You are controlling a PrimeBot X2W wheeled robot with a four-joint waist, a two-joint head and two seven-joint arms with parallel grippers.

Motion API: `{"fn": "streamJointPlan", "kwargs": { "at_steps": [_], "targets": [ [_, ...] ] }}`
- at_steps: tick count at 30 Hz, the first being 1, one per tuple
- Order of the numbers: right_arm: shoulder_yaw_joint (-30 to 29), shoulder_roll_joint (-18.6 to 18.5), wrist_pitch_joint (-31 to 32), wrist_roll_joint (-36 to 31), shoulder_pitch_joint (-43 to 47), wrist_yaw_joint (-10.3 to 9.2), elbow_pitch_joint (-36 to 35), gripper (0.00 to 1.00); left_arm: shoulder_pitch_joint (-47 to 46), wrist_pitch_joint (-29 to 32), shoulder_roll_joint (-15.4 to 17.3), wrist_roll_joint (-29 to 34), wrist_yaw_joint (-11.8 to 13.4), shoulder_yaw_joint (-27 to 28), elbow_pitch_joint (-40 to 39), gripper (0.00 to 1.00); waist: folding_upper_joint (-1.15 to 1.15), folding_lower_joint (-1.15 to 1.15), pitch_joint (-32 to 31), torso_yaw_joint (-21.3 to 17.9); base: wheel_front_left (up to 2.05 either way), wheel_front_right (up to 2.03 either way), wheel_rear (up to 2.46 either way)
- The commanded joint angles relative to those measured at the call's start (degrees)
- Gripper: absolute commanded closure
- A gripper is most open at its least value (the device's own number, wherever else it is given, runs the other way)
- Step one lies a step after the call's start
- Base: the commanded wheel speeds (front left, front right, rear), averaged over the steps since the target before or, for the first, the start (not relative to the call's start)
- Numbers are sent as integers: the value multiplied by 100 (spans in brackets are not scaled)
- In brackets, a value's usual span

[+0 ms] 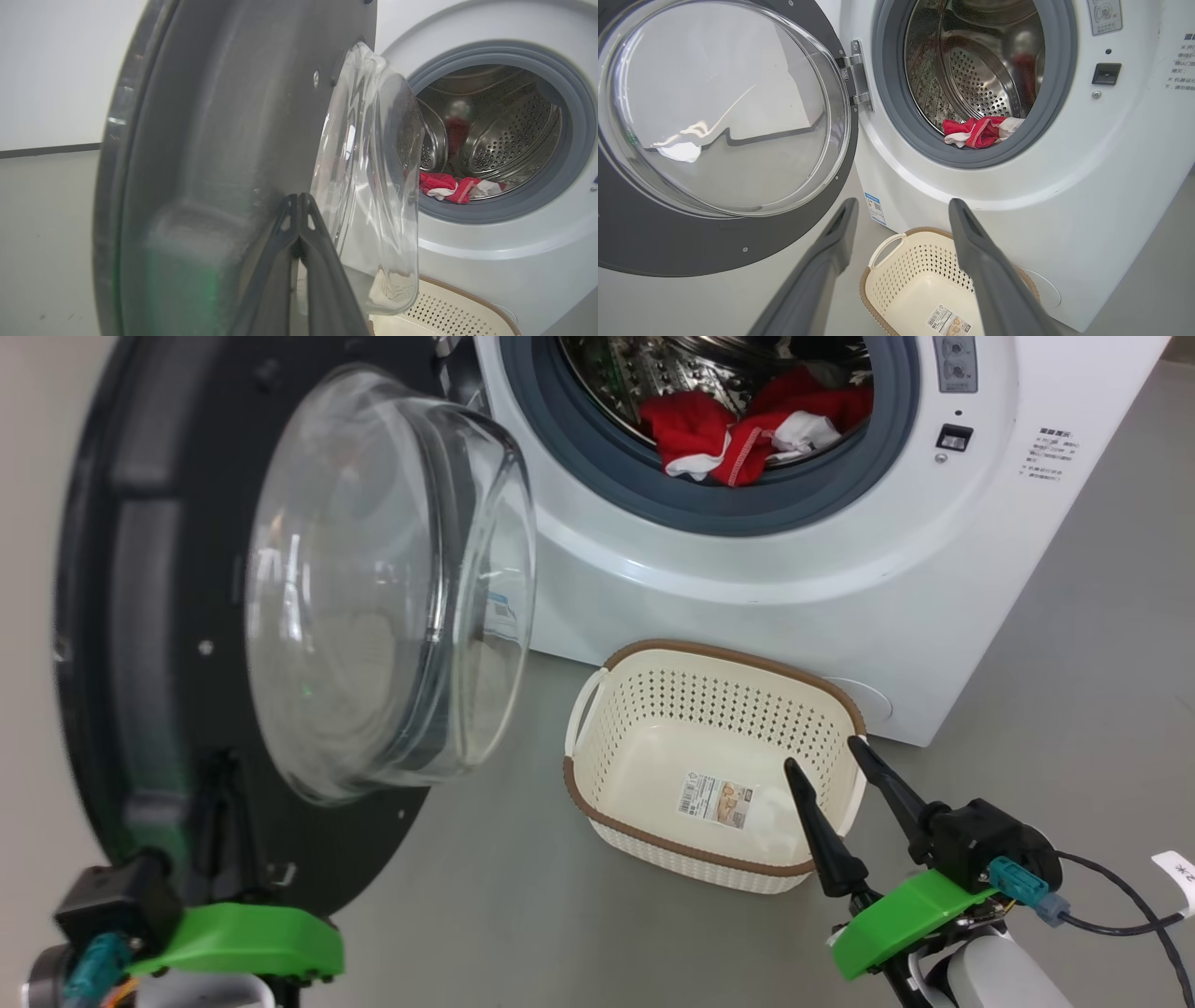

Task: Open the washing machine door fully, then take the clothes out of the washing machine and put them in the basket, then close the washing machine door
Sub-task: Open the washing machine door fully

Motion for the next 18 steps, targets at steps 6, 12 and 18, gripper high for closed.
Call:
{"fn": "streamJointPlan", "kwargs": {
  "at_steps": [6, 12, 18],
  "targets": [
    [295, 25, -54, -110, -195, 21, -98, 0, -155, -144, 328, -157, 229, 662, 29, 100, 0, 0, 85, -87, 0, 0, 0],
    [422, 25, -54, -93, -248, 21, -96, 0, -259, -306, 452, -291, 216, 921, 263, 100, 0, 0, 207, -162, 0, 0, 0],
    [445, 25, -54, -136, -360, 21, -114, 0, -357, -528, 496, -417, 207, 1120, 544, 100, 0, 0, 353, -275, 0, 0, 0]
  ]
}}
